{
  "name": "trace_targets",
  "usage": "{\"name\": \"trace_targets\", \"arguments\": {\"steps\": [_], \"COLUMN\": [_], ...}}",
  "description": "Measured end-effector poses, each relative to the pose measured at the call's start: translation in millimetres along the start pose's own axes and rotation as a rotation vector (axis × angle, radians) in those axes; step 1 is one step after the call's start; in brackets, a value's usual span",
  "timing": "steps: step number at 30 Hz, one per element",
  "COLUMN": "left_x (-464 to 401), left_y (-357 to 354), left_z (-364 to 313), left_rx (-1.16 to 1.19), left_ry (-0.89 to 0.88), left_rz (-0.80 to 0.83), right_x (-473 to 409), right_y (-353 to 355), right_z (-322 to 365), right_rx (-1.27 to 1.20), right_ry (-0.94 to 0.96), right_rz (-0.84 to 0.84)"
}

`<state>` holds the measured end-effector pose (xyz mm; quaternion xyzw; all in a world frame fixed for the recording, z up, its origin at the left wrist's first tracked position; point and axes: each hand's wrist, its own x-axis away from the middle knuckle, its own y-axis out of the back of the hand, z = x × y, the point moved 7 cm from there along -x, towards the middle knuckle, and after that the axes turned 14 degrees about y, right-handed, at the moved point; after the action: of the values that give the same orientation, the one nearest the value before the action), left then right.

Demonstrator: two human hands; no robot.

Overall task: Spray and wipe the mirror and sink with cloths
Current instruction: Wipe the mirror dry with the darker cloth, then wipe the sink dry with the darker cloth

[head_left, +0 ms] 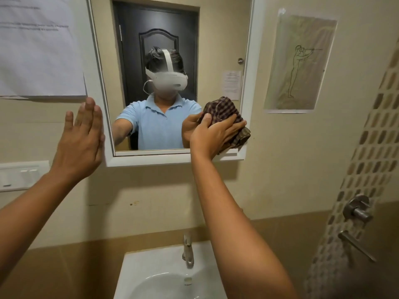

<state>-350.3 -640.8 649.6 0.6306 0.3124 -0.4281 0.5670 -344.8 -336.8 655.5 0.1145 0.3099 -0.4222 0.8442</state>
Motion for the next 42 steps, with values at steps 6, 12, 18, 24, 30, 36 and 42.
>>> {"name": "trace_targets", "arguments": {"steps": [6, 12, 18, 24, 30, 36, 42], "left_x": [0, 2, 10, 40, 91, 177, 279], "left_y": [-2, -2, -4, -19, -41, -74, -115], "left_z": [-1, 1, 2, 3, -6, -31, -65], "left_rx": [0.002, -0.001, 0.017, 0.033, 0.128, 0.203, 0.25], "left_ry": [0.029, 0.021, 0.027, 0.093, 0.17, 0.251, 0.254], "left_rz": [0.016, 0.028, 0.034, 0.097, 0.194, 0.404, 0.676], "right_x": [43, 134, 166, 127, 114, 142, 211], "right_y": [-30, -81, -84, -43, 4, 54, 102], "right_z": [1, 14, 6, -35, -78, -134, -221], "right_rx": [0.264, 0.44, 0.492, 0.601, 0.617, 0.436, 0.285], "right_ry": [0.353, 0.973, 1.334, 1.364, 1.159, 0.774, 0.292], "right_rz": [0.173, 0.563, 0.715, 0.645, 0.65, 0.649, 0.722]}}
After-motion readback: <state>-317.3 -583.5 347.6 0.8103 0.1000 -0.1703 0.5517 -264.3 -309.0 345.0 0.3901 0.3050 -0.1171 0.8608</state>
